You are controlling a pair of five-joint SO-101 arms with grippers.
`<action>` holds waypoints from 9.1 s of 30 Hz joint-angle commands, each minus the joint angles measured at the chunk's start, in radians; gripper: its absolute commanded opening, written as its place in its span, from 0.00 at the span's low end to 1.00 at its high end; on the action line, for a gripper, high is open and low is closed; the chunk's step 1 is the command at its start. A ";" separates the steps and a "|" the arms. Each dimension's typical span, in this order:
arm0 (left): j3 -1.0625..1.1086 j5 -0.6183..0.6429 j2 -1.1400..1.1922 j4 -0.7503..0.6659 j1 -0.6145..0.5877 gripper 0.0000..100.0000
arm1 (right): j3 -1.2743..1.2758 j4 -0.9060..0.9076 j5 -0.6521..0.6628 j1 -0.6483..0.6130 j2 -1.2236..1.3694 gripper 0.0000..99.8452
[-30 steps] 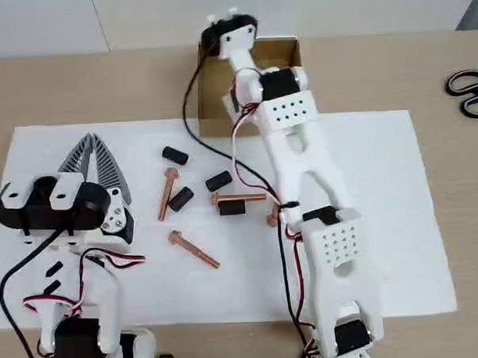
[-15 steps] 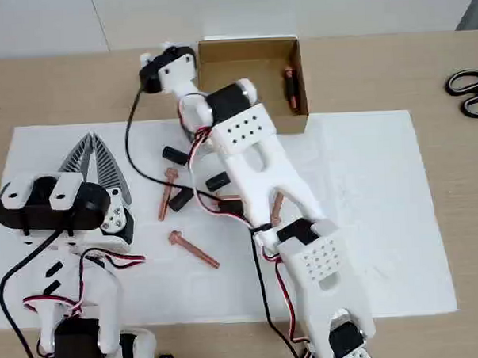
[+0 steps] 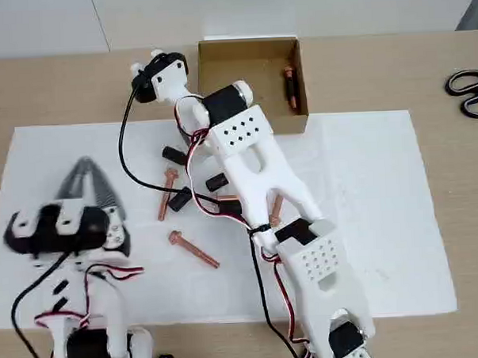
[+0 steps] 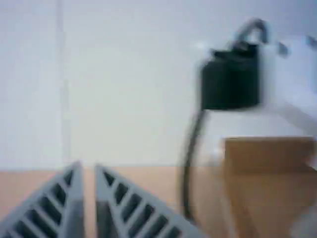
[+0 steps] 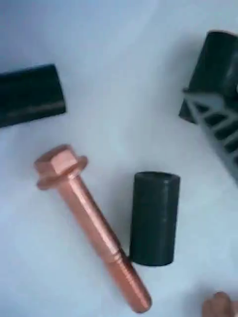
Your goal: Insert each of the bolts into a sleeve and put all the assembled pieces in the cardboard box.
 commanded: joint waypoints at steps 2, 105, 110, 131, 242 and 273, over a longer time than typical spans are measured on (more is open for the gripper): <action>0.002 0.000 -0.008 -0.018 -0.129 0.01 | -0.037 -0.010 0.055 -0.019 0.044 0.21; 0.022 -0.002 -0.003 0.077 -0.012 0.01 | 0.651 -0.077 -0.123 0.179 -0.677 0.01; 0.039 -0.002 -0.003 0.184 -0.011 0.01 | 0.809 -0.243 -0.166 0.232 -0.694 0.01; 0.035 -0.002 -0.005 0.245 -0.011 0.01 | 1.183 -0.392 -0.272 0.170 -0.963 0.01; -1.399 0.124 2.182 0.743 0.107 0.01 | 2.681 -1.277 -0.193 0.360 -2.546 0.00; -1.762 0.222 1.537 1.172 0.423 0.01 | 2.681 -1.512 -0.023 0.163 -2.551 0.00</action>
